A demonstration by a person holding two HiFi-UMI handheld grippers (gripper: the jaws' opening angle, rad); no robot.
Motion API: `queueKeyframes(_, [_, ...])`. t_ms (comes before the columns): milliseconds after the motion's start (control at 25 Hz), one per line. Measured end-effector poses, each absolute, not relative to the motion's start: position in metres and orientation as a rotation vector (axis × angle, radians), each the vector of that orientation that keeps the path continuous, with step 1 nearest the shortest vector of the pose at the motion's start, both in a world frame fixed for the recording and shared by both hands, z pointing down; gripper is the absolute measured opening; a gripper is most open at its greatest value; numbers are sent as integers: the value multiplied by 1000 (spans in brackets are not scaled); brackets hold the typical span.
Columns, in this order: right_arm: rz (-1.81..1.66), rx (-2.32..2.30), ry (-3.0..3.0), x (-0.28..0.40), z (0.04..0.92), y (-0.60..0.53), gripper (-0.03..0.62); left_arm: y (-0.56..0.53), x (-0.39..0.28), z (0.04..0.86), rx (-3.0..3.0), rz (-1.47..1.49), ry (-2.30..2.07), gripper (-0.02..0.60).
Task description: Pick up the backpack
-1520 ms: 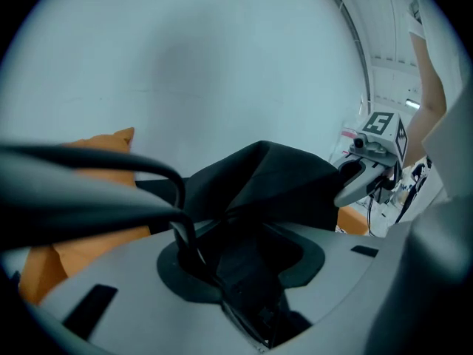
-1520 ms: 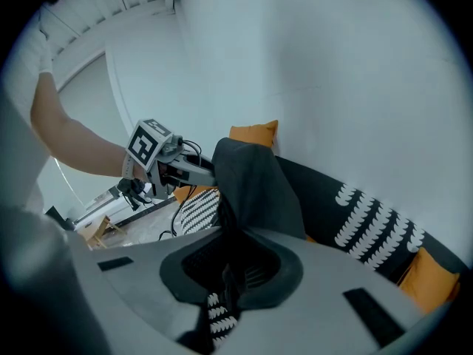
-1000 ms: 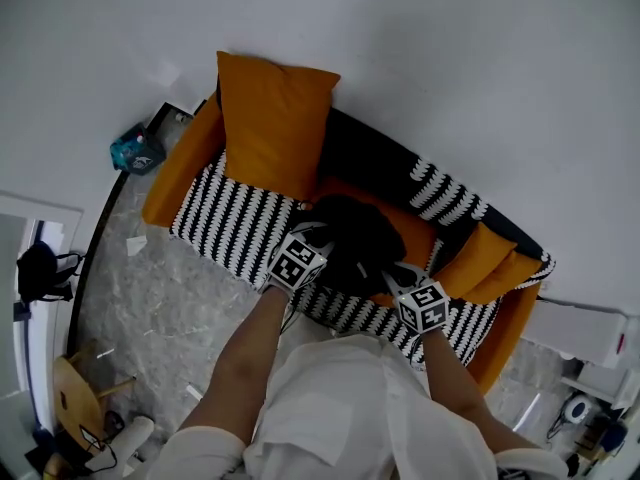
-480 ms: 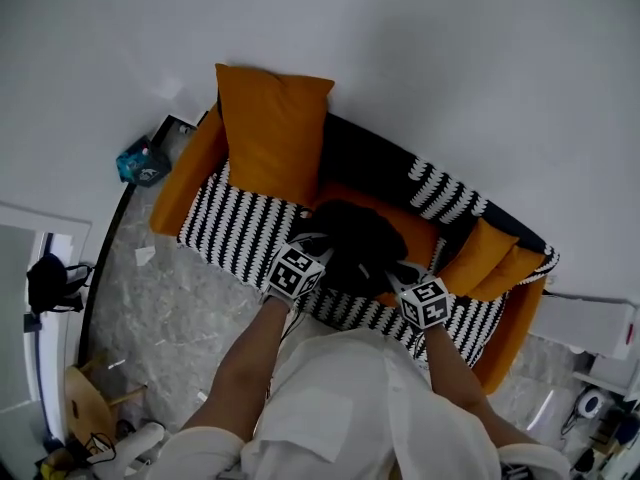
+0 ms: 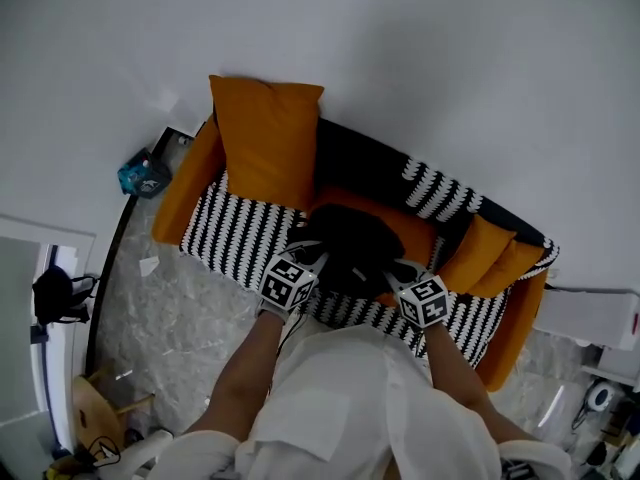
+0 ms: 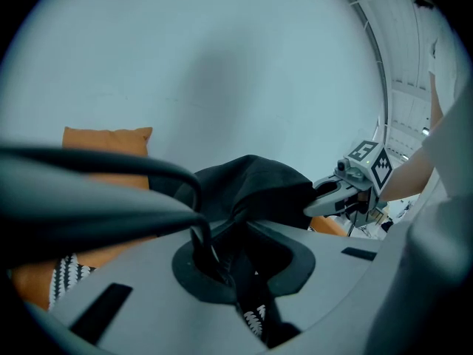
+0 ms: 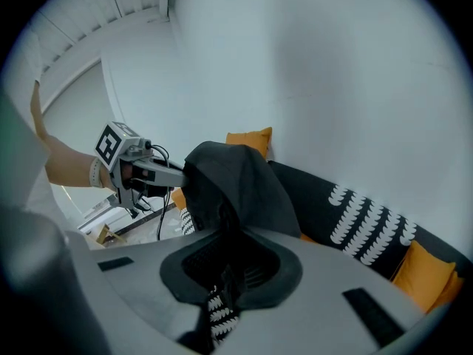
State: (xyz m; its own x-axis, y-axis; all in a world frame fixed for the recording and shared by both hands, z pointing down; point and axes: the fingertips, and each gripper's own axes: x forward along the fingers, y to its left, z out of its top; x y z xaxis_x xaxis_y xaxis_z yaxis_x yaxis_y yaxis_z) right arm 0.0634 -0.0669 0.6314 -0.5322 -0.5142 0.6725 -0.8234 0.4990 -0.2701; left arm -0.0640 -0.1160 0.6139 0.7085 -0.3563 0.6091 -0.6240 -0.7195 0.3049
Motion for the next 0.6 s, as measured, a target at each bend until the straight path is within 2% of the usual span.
queueKeyframes(600, [727,1137,-2301,61,588,-78,40,-110,-73,570,2414,577,-787,46])
